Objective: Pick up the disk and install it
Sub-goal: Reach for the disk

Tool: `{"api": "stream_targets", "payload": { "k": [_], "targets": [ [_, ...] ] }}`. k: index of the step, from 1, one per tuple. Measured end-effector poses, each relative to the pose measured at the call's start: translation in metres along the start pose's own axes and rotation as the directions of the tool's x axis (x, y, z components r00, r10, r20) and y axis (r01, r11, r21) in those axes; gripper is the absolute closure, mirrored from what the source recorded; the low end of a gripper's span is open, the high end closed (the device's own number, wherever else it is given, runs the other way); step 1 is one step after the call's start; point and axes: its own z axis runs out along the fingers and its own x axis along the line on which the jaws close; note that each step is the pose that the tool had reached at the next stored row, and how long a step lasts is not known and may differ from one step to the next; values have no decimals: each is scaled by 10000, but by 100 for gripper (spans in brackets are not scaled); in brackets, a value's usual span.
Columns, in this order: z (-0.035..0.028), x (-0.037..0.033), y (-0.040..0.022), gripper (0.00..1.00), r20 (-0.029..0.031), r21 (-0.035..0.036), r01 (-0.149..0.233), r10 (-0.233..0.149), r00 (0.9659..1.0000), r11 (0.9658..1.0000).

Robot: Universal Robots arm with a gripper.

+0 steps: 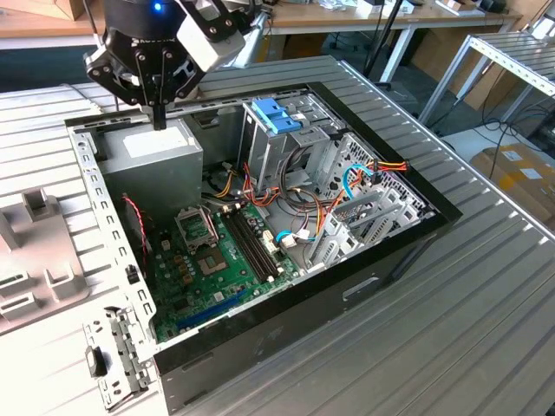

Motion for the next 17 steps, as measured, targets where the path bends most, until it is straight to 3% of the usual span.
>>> {"api": "stream_targets", "payload": {
  "k": [17],
  "targets": [
    [-3, 123, -9, 89, 0, 0, 1, -1, 10000, 10000]
  ]
}}
